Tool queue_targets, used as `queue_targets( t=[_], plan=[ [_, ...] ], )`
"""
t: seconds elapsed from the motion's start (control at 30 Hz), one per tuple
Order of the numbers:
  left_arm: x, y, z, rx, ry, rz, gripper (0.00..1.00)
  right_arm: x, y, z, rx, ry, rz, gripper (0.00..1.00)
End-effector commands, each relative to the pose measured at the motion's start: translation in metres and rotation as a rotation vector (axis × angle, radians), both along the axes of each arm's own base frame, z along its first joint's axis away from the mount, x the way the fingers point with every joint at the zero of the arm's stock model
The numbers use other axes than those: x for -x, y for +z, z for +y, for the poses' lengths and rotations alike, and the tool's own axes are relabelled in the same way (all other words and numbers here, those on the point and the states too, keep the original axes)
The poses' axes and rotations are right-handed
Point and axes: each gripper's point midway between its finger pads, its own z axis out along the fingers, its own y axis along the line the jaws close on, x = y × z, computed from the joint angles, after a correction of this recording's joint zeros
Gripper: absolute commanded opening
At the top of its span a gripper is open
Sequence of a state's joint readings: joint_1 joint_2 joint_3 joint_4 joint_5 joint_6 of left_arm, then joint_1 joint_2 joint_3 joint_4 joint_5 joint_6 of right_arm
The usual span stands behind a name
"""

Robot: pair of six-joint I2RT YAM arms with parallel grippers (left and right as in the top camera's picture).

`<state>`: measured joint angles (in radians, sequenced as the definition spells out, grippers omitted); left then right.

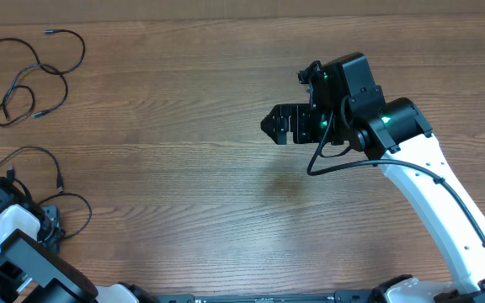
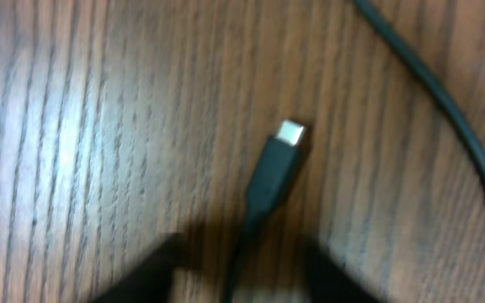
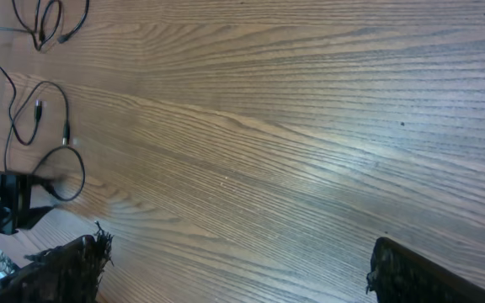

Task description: Untangle cables

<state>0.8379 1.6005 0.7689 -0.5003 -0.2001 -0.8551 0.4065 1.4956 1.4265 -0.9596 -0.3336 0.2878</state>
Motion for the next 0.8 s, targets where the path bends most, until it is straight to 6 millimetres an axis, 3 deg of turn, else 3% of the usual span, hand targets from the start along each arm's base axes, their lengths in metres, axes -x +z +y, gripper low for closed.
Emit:
queue_targets(
  t=[0.0,0.13,0.3,0.47,0.57,0.67,0.77],
  plan=[
    [-0.018,0.006,0.002,0.022,-0.089,-0.049,0.86,-0.002,0.003,0.000,-0.007,-0.004,-0.010,1.00],
    [-0.019,0.015,0.003,0.033,-0.087,-0.039,0.93,0.000,0.002,0.000,-0.004,-0.004,-0.003,1.00],
    [-0.026,0.048,0.006,0.056,-0.091,-0.039,0.95,-0.002,0.003,0.001,-0.009,-0.004,-0.014,1.00],
    [-0.045,0.109,0.000,0.113,-0.131,-0.125,0.98,-0.010,0.017,0.003,-0.027,-0.007,-0.057,1.00],
    [-0.071,0.154,-0.015,0.141,-0.295,-0.263,0.99,-0.012,0.032,0.004,-0.040,-0.006,-0.090,1.00],
    [-0.102,0.203,-0.042,0.136,-0.534,-0.444,0.99,-0.013,0.050,0.004,-0.055,0.000,-0.140,1.00],
    [-0.124,0.250,-0.082,0.098,-0.763,-0.601,1.00,-0.013,0.069,0.001,-0.067,-0.006,-0.188,1.00]
  ],
)
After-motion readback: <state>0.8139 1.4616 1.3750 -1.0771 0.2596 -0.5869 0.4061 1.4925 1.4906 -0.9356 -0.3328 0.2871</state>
